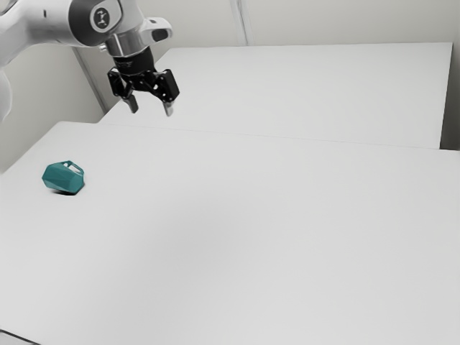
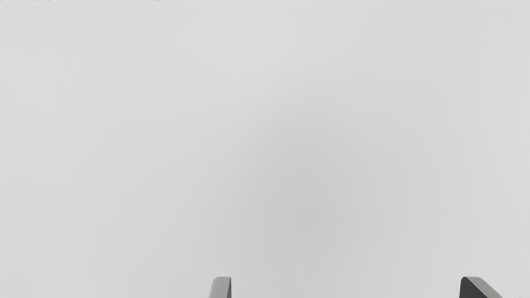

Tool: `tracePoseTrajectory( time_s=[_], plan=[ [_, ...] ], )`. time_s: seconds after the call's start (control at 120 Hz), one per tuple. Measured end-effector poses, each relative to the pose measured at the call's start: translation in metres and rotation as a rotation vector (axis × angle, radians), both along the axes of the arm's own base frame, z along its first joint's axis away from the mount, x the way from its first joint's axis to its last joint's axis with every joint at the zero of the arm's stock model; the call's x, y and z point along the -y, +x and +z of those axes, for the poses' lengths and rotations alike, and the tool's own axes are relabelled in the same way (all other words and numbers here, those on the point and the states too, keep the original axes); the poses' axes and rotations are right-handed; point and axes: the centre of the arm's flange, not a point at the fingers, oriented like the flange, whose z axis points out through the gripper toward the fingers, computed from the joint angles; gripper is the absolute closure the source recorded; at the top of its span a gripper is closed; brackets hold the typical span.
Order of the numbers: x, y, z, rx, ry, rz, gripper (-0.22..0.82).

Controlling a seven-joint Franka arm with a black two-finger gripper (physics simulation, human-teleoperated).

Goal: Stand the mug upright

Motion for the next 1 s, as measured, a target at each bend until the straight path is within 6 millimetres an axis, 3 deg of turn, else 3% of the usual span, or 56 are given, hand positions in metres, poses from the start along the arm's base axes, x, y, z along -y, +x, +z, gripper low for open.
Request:
tracePoseTrajectory(
  time_s=[0.392,0.567,0.667,0.8,0.842,0.883,0.942,1.0],
  plan=[
    [-0.007,-0.002,0.003,0.011,-0.004,0.021,0.00],
    [-0.006,-0.023,0.002,0.028,-0.010,0.028,0.00],
    [-0.012,-0.019,-0.012,0.026,-0.020,0.026,0.00],
    [-0.026,0.001,-0.042,0.014,-0.131,-0.002,0.00],
    [-0.043,0.007,-0.050,0.013,-0.174,0.002,0.00],
    [-0.080,0.011,-0.058,0.018,-0.212,0.036,0.00],
    [-0.167,0.007,-0.070,0.035,-0.257,0.136,0.00],
    [-0.255,-0.013,-0.077,0.064,-0.284,0.235,0.00]
  ],
)
